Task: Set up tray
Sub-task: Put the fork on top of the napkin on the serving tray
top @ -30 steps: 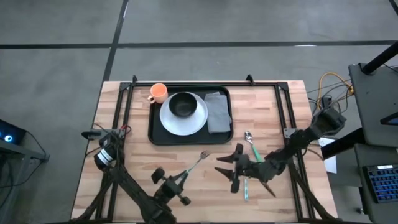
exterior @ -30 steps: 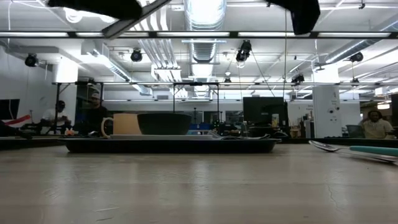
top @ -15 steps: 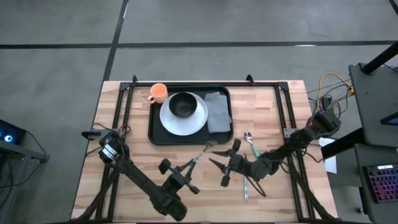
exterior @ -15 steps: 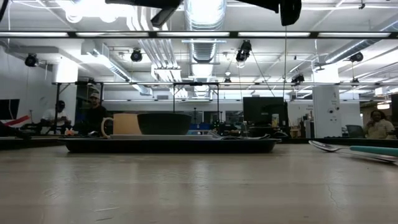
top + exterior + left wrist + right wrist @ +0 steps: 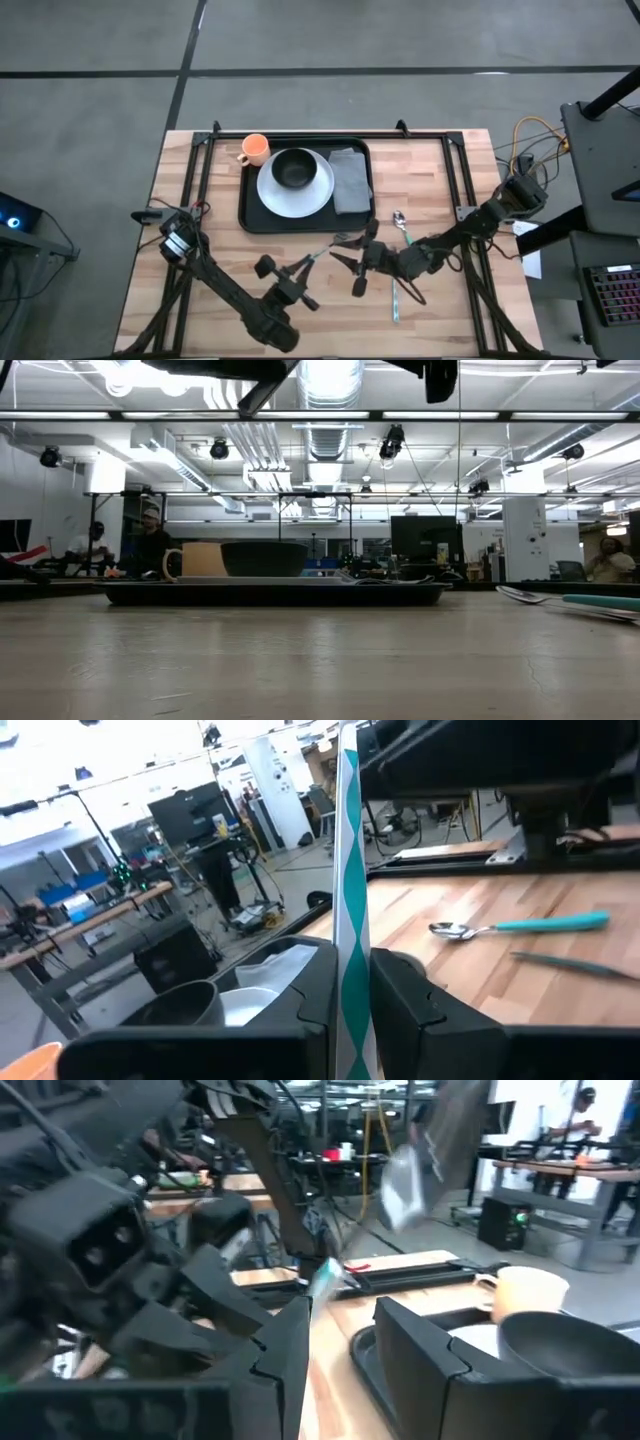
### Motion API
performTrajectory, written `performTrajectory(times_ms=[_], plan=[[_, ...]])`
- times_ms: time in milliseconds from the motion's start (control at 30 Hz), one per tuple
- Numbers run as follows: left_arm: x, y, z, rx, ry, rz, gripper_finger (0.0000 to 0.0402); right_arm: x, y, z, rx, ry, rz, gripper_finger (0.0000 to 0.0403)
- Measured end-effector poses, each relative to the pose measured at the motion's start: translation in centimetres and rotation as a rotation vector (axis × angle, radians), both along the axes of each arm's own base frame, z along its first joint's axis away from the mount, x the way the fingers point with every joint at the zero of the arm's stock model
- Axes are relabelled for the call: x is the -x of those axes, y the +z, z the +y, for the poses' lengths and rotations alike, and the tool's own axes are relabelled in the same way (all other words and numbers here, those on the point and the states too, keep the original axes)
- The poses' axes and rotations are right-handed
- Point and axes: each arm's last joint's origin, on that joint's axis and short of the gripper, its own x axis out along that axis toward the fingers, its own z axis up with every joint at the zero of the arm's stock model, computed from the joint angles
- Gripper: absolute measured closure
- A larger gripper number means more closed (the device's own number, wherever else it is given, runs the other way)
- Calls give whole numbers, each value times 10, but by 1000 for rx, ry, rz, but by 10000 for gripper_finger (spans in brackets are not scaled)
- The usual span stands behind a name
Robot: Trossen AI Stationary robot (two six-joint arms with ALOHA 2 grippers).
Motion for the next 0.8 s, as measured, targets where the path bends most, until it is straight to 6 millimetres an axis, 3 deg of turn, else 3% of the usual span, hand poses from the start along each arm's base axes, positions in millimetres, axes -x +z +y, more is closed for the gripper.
performTrajectory(times_ms=[233, 533, 800], plan=[[4, -12, 4, -39, 0, 42, 380, -3, 5, 0, -5, 29, -13, 294], [0, -11, 6, -25, 10, 21, 380, -7, 6, -6, -15, 31, -18, 296], [-1, -11, 6, -20, 13, 15, 380, -11, 5, -14, -38, 30, -21, 341]])
